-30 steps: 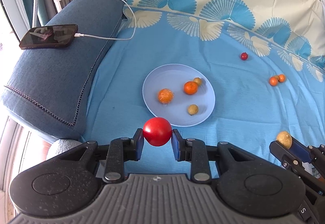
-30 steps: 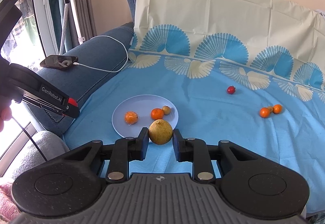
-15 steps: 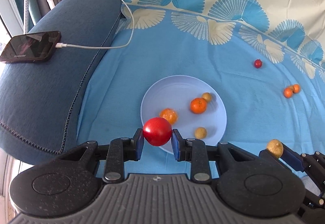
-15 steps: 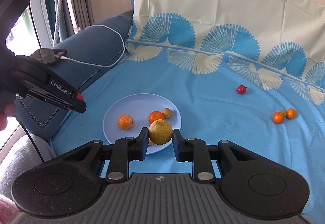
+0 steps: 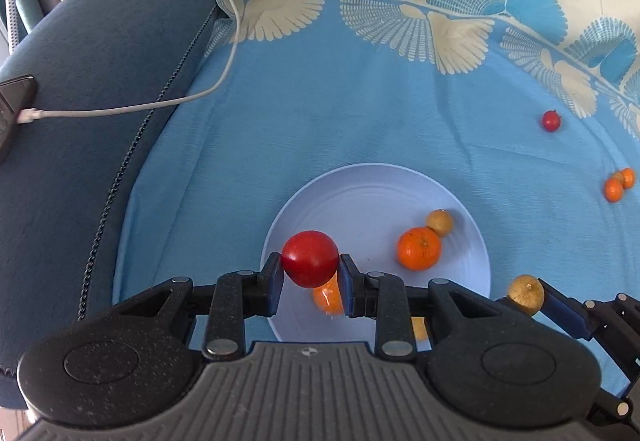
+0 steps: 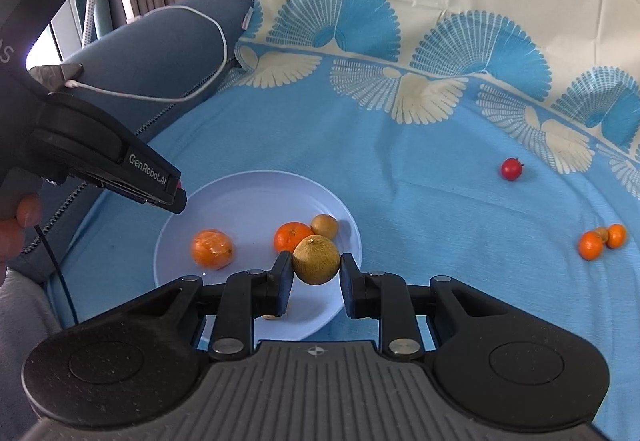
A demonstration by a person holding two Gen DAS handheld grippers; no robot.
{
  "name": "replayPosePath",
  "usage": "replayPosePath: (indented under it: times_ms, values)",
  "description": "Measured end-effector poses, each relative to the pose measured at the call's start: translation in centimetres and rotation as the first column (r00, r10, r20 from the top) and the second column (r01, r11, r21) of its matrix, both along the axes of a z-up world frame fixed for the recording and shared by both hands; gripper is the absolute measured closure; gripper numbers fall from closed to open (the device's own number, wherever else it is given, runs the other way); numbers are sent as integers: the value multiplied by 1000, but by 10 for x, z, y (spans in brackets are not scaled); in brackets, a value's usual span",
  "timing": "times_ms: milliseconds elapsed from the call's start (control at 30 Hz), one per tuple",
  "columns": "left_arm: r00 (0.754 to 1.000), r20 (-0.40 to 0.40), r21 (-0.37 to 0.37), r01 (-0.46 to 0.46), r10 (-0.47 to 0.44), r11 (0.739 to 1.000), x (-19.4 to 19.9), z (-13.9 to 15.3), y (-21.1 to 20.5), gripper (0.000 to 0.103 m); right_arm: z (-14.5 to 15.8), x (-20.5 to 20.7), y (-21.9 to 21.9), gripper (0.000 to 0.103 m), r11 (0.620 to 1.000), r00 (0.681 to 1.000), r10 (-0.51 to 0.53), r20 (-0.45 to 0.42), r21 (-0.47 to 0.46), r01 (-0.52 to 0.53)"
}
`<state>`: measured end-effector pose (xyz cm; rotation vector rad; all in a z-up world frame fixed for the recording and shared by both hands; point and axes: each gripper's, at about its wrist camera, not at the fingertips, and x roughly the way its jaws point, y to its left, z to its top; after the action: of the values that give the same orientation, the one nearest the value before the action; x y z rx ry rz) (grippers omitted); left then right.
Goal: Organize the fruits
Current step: 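Open both tools to drop the fruits onto the plate, then raise both tools and move them toward the remaining fruits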
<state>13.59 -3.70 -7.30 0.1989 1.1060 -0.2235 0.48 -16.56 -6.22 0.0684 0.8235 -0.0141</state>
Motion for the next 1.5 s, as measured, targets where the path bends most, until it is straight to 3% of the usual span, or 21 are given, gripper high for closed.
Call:
replayPosePath:
  times_ms: [300,367,400,433,533,633,833,1033,1500]
  values:
    - [999,-15,49,34,-33,998,27,-35,-15,70,-34,34,3,77,999,998,29,-62,-27,-30]
    - [998,-18,37,56,-55,998,29,-36,-15,48,-40,40,5,76,998,996,47,-72,-25,-49]
    - [998,-11,25,64,-64,998,28,-34,-13,20,-41,42,5,76,998,995,63,-79,-14,-64]
    - [998,5,19,60,-61,998,27,-31,-10,1,-41,43,6,65,997,994,75,-79,0,-75]
    - [997,65,15,40,-41,999,15,-16,-2,0,-35,41,5,33,997,995,71,-66,2,-71]
    - [999,43,40,17,-19,999,-3,-5,10,0,-23,30,4,18,999,997,40,-65,-5,-40]
    - [999,24,44,-31,30,999,-55,24,39,0,5,-17,6,1,998,996,-50,-69,21,52]
    - [997,52,-24,-56,57,998,-108,56,62,0,36,-72,18,1,996,996,-87,-9,36,88]
    - [985,171,-76,-16,29,997,-186,104,71,0,85,-162,29,1,982,971,-185,149,3,186]
